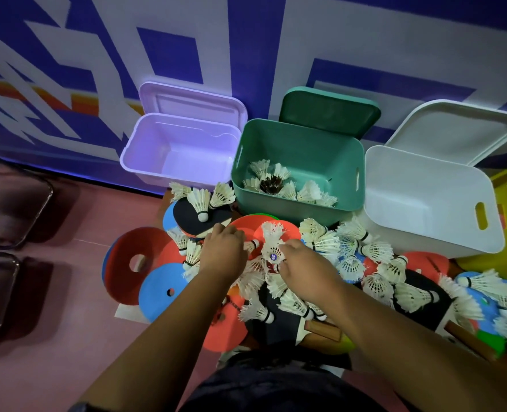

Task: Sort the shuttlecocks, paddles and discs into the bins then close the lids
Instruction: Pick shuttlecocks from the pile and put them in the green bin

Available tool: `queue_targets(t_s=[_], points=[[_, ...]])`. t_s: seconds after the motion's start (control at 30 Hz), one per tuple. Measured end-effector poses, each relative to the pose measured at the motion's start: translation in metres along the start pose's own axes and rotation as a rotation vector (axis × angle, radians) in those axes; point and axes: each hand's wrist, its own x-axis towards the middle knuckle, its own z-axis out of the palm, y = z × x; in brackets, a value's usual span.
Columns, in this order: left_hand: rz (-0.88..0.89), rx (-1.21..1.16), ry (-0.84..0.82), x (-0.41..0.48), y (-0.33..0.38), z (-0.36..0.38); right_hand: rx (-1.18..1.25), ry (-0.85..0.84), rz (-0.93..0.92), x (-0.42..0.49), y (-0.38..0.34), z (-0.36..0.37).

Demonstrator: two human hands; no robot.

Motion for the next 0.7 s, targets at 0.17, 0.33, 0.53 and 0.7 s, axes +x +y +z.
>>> queue_targets(t_s=[0.17,0.33,0.53,0.7], points=[[-0.024,0.148,-0.074,-0.005,0.009,0.002,0.089,0.082,0.016,-0.002,0.012,-0.003],[-0.025,0.179,-0.127,-0.010,0.019,0.006,0.164,0.125,0.013,-0.008,0.019,-0.005],[-0.064,0.094,-0.149,-0.012,0.019,0.006,0.226,0.118,0.023,-0.018,0.026,0.003],[-0.047,-0.026,-0.134,-0.011,0.022,-0.001,0.258,0.145,0.039,-0.027,0.032,0.005]])
